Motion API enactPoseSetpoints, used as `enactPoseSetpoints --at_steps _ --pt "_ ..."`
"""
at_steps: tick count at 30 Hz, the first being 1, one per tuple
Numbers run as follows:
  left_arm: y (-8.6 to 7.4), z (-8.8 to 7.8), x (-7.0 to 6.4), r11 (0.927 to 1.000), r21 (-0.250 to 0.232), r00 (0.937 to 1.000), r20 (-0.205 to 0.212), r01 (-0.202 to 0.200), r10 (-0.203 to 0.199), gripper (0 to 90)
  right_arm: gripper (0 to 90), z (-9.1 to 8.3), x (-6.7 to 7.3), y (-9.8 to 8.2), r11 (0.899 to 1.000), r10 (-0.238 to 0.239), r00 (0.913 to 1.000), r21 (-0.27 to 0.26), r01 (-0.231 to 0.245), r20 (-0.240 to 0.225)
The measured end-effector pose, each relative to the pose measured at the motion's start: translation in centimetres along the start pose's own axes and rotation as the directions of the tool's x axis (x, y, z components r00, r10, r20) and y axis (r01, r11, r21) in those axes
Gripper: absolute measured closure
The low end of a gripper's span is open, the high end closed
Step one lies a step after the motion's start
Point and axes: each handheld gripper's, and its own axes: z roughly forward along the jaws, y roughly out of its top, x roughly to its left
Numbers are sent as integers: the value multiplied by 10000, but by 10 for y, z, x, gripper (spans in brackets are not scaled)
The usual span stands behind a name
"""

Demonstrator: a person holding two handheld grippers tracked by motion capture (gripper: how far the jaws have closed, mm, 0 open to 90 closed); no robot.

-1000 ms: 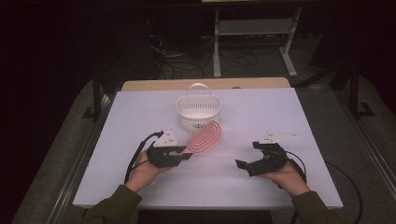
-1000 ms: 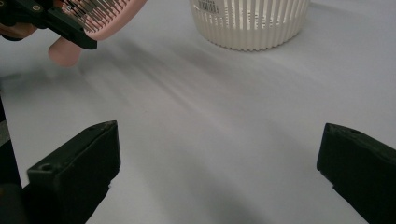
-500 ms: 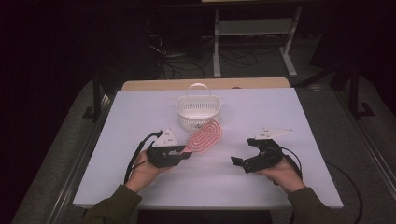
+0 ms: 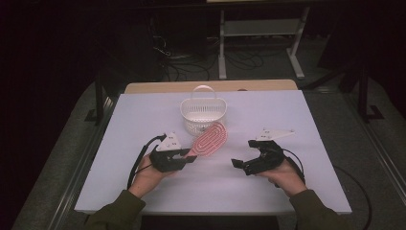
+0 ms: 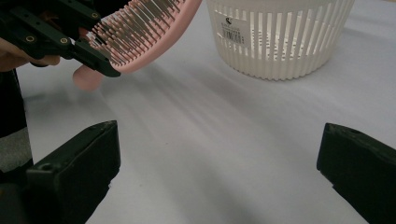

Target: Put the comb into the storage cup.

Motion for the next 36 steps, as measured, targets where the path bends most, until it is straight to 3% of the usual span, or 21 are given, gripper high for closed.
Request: enactPoseSetpoints --at_steps 36 --pt "-1 0 -2 9999 -116 9996 -293 45 -49 701 0 27 12 20 9994 21 9989 -350 -38 -474"
